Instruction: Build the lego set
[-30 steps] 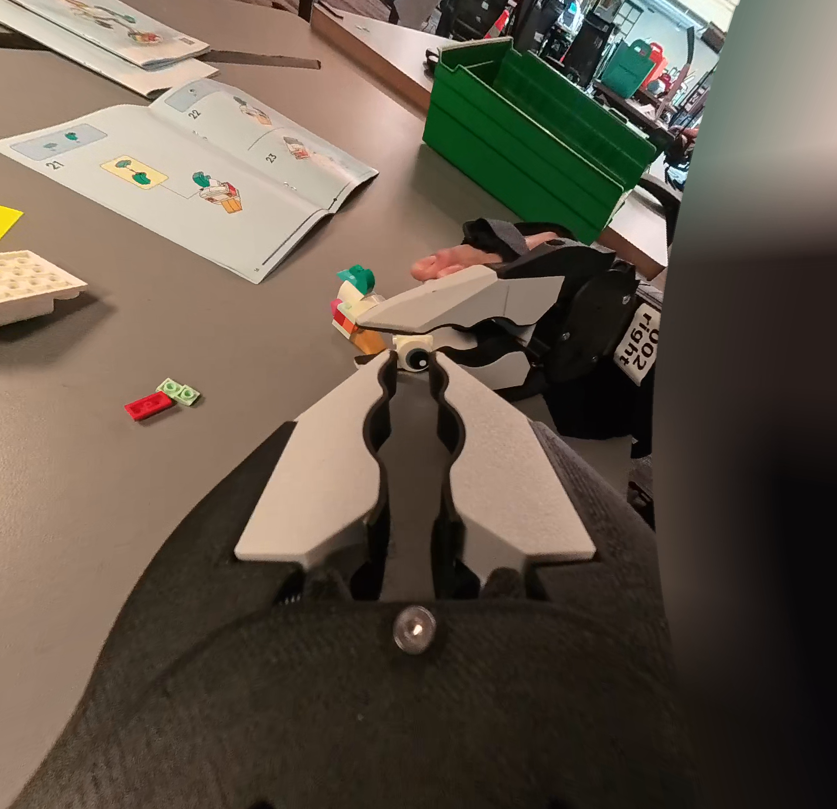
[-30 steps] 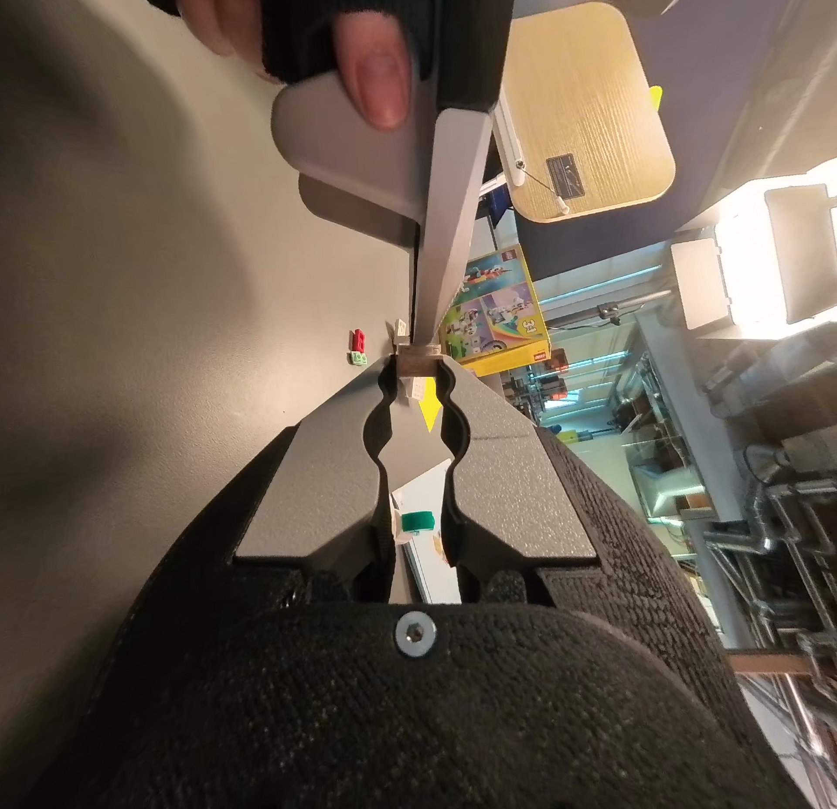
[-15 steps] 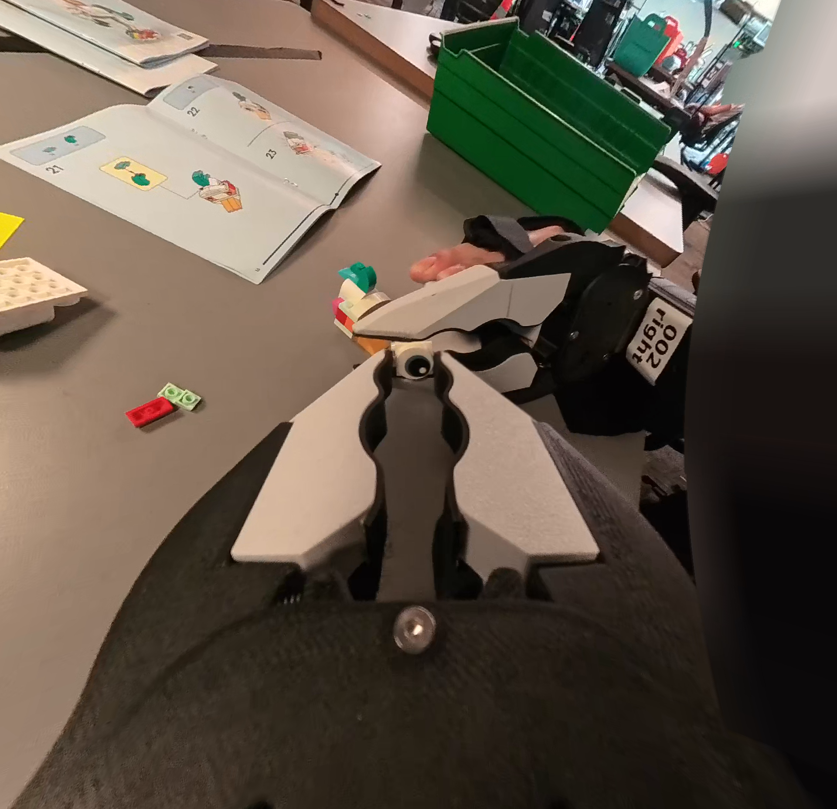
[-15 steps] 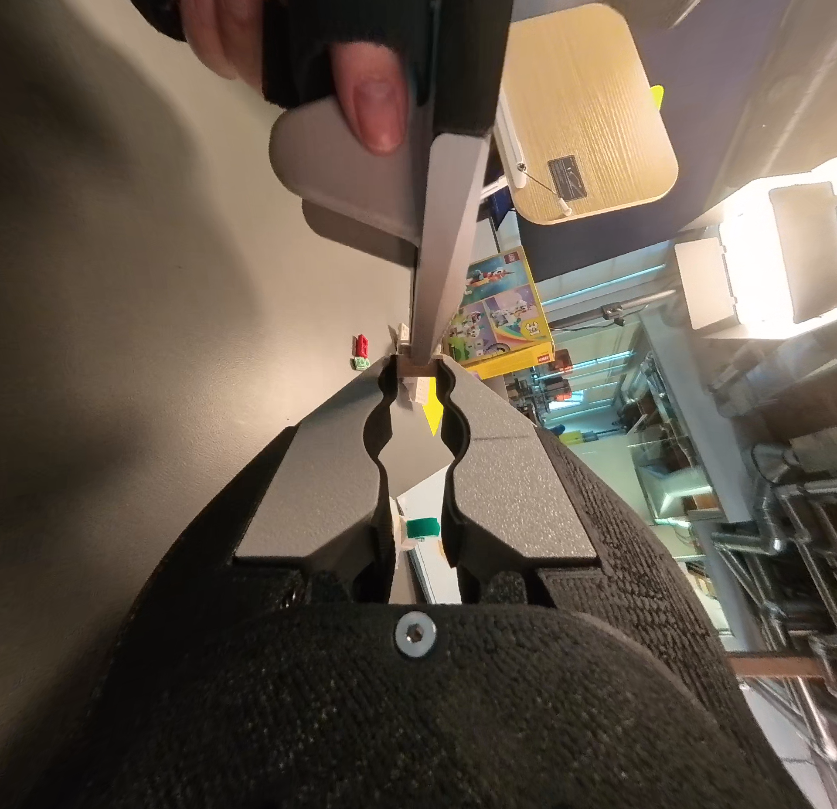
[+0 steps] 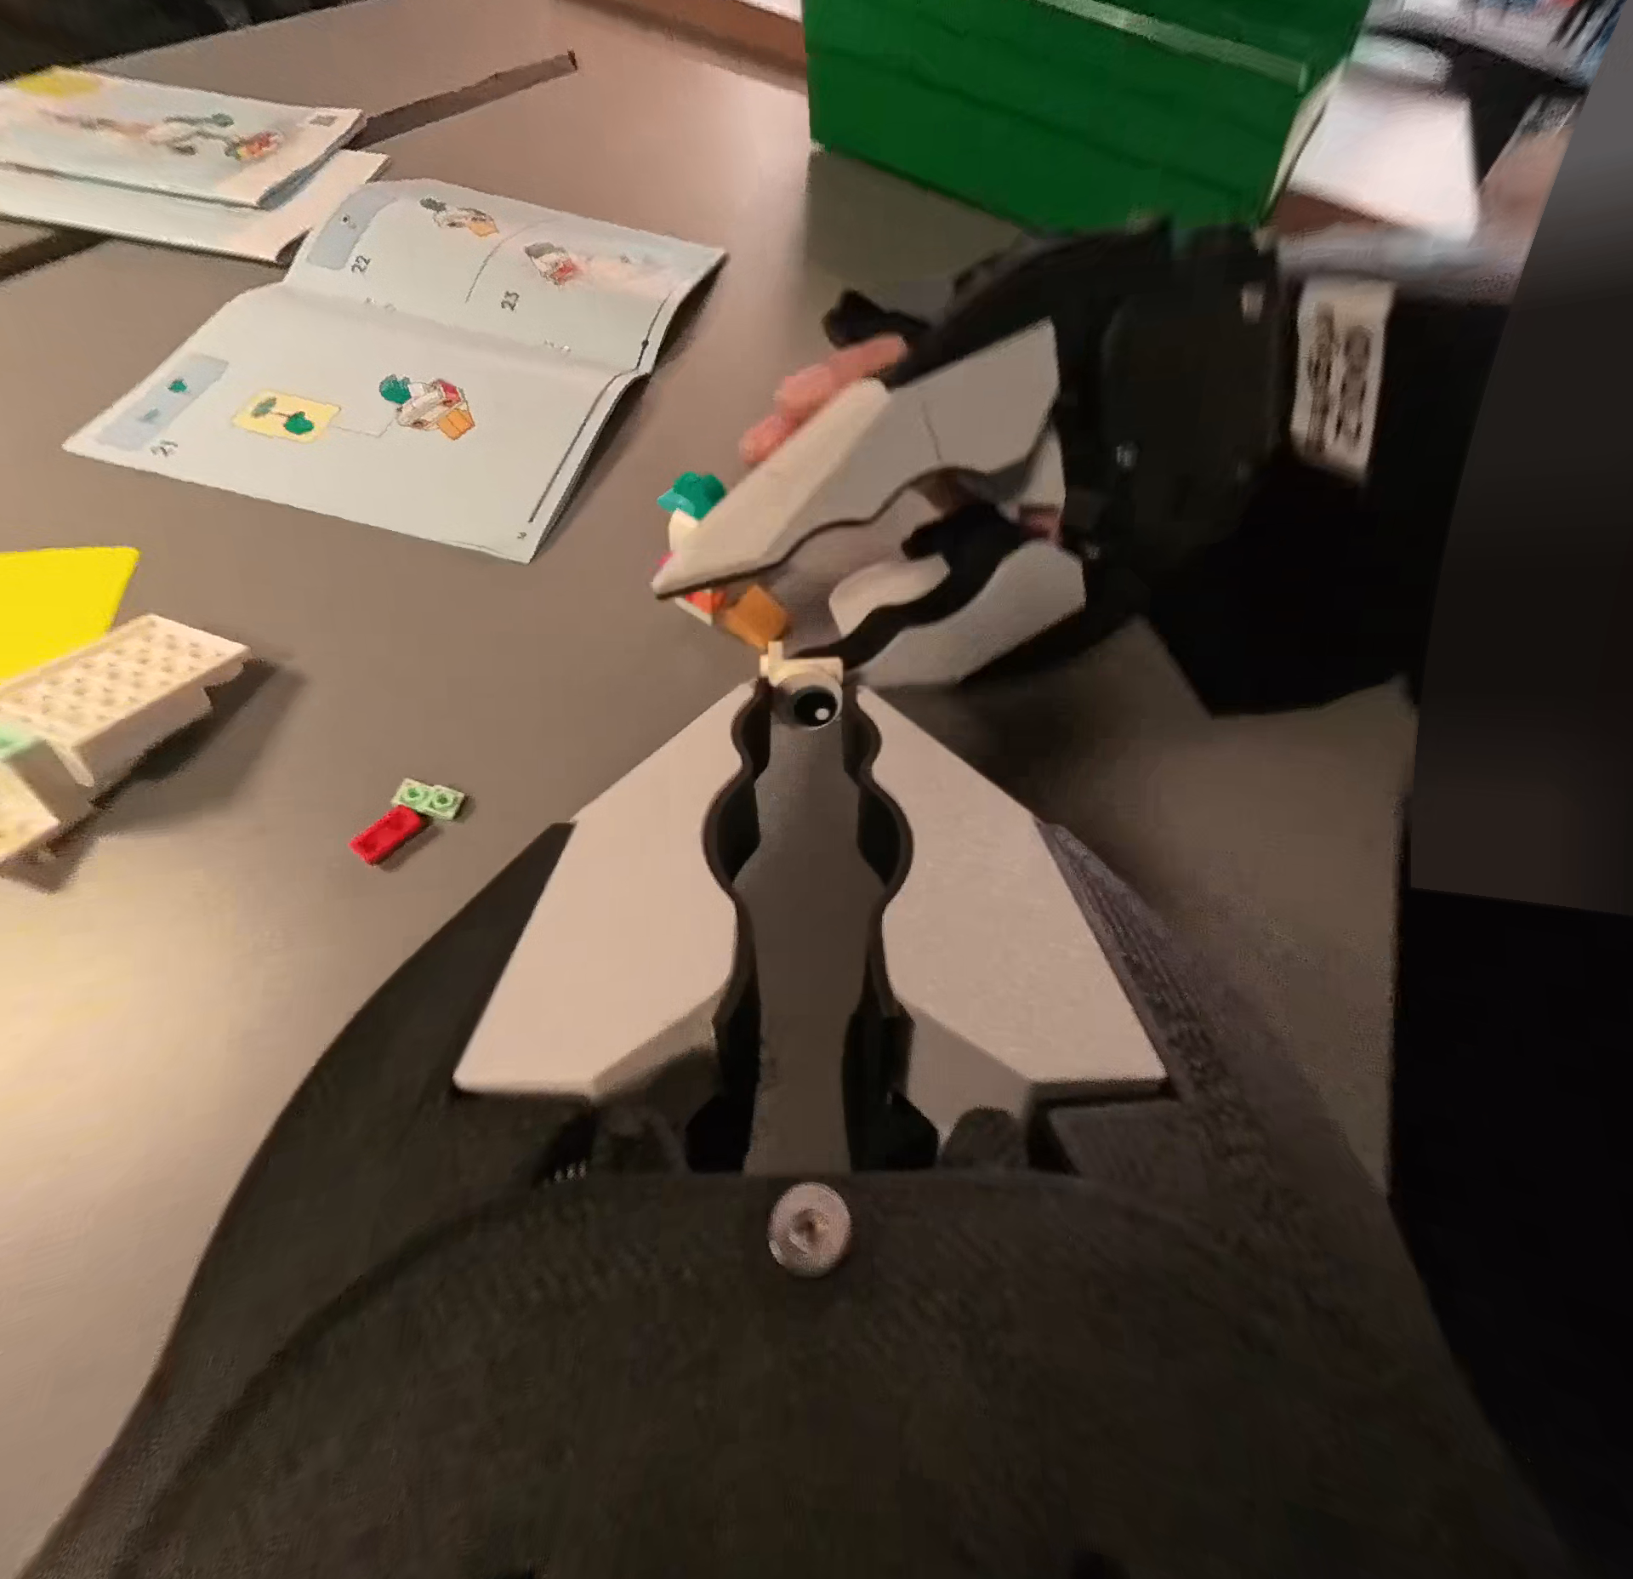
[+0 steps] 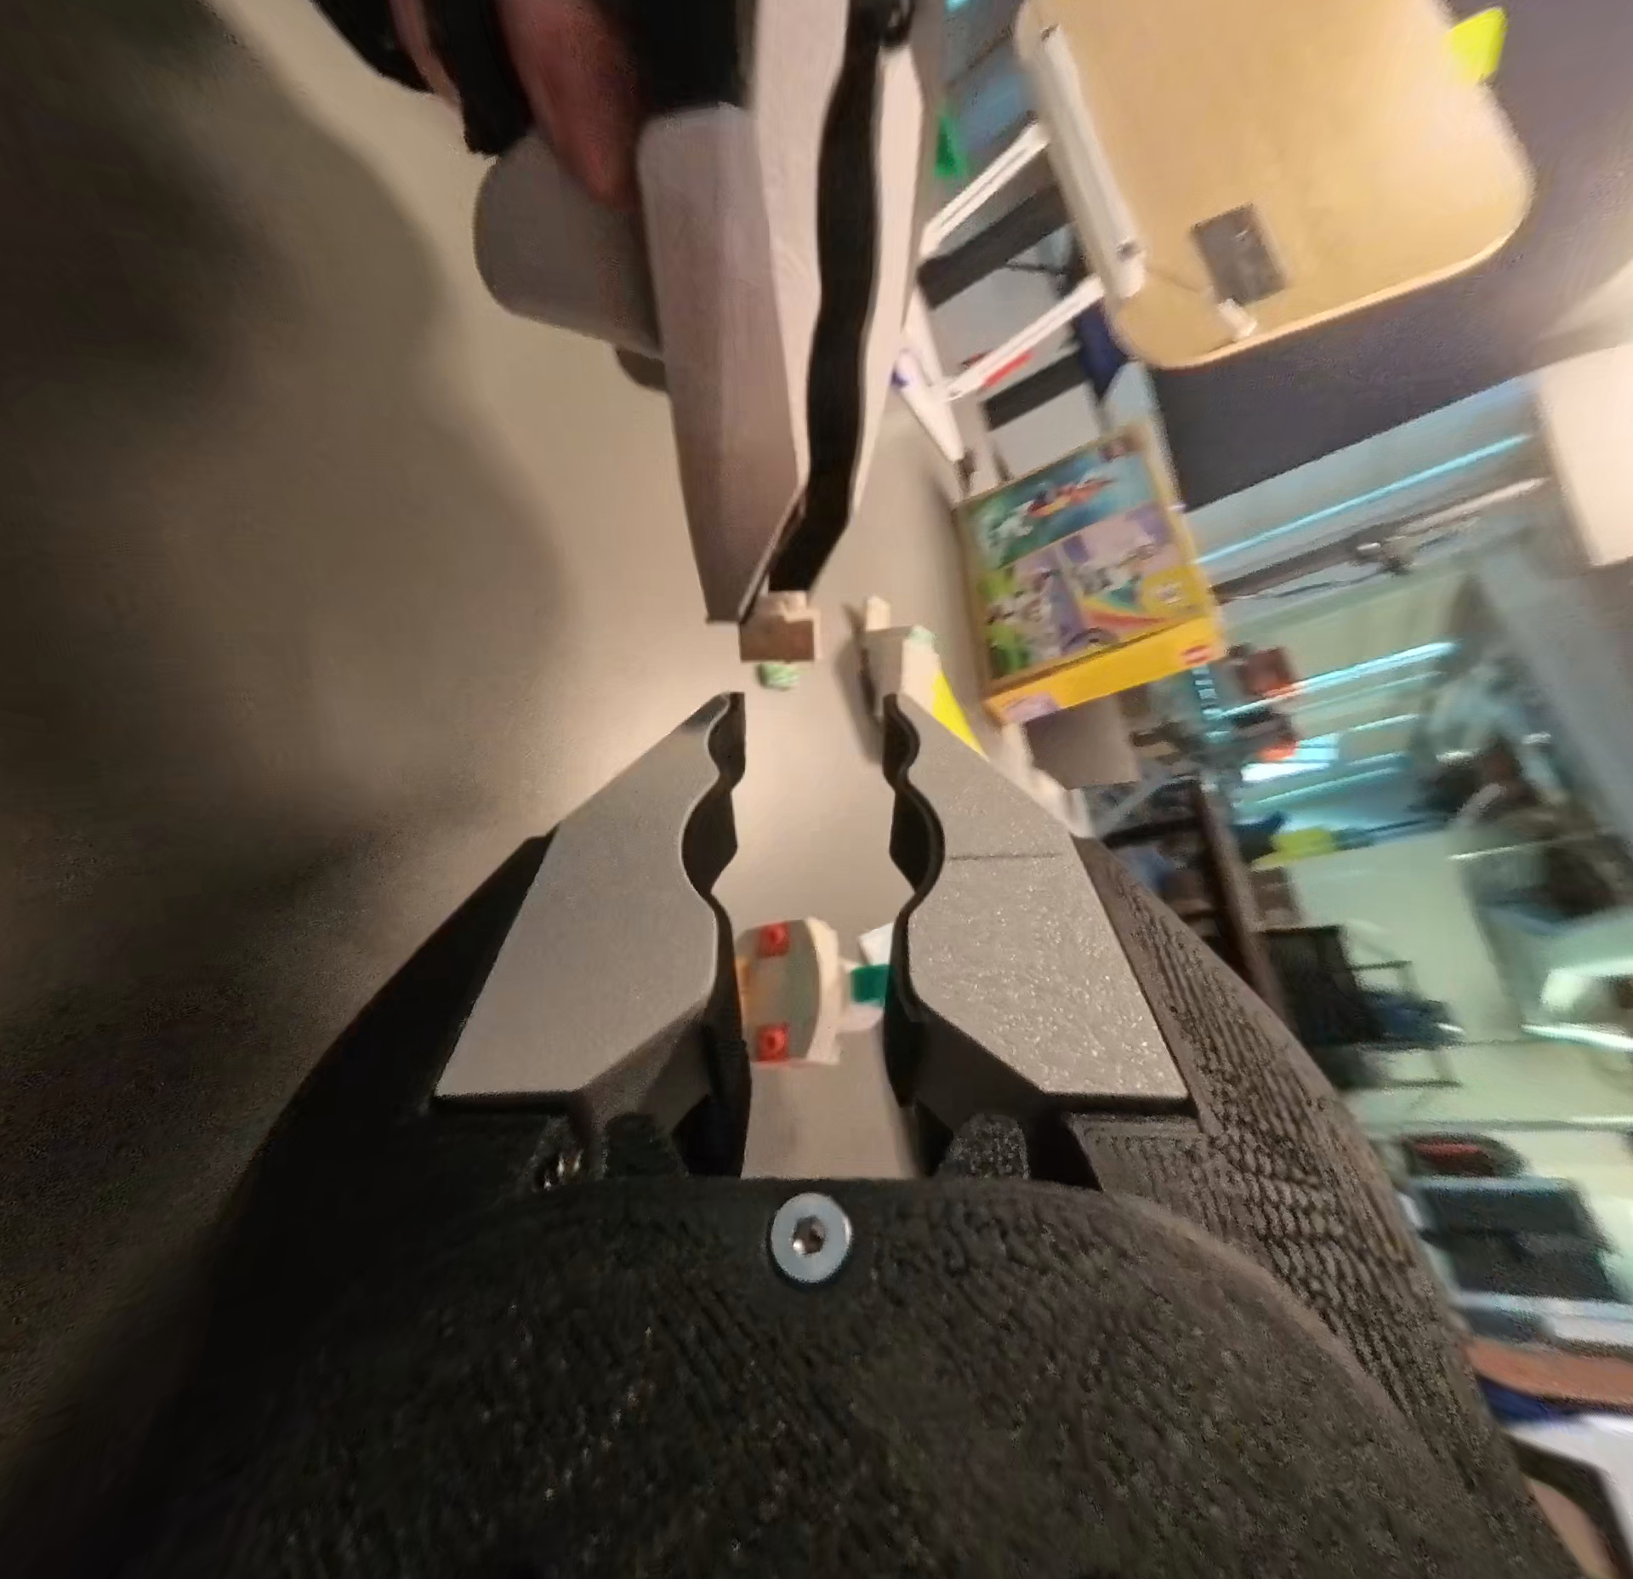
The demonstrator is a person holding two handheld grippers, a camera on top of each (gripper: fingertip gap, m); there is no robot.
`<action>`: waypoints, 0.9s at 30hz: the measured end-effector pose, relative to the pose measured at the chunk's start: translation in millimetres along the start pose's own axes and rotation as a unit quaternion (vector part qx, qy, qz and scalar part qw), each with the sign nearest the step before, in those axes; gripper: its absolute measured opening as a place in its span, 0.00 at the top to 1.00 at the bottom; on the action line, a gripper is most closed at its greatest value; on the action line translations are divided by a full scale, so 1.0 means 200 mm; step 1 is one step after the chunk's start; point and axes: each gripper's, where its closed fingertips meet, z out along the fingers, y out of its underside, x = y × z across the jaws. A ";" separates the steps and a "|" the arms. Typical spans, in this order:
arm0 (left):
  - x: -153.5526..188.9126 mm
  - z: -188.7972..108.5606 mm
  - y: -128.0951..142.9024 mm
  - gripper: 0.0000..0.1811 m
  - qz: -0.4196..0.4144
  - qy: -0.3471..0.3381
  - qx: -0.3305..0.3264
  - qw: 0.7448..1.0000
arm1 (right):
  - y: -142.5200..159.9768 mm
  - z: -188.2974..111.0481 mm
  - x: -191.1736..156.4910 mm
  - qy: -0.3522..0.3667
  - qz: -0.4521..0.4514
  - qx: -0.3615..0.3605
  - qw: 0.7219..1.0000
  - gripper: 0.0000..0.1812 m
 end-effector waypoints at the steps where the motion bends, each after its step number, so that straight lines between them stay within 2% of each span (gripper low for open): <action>1: 0.01 0.00 0.02 0.92 0.028 -0.002 -0.010 1.000 | 0.01 -0.01 -0.03 -0.028 0.016 0.000 0.999 0.85; 3: 0.03 0.01 0.04 0.92 0.079 -0.003 -0.025 0.997 | 0.02 -0.03 -0.09 -0.078 0.046 0.012 0.996 0.90; 7: 0.06 0.04 0.11 0.92 0.163 -0.005 -0.066 0.984 | -0.02 -0.06 -0.14 -0.131 0.085 0.032 0.987 0.93; 13: 0.08 0.07 0.17 0.92 0.221 -0.004 -0.105 0.970 | -0.03 -0.09 -0.23 -0.190 0.089 0.020 0.977 0.97; 19: 0.08 0.08 0.20 0.92 0.249 -0.007 -0.125 0.960 | -0.03 -0.08 -0.25 -0.197 0.070 0.006 0.978 0.97; 27: 0.02 0.09 0.21 0.92 0.313 -0.049 -0.147 0.937 | 0.01 -0.05 -0.24 -0.178 0.052 -0.055 0.981 0.99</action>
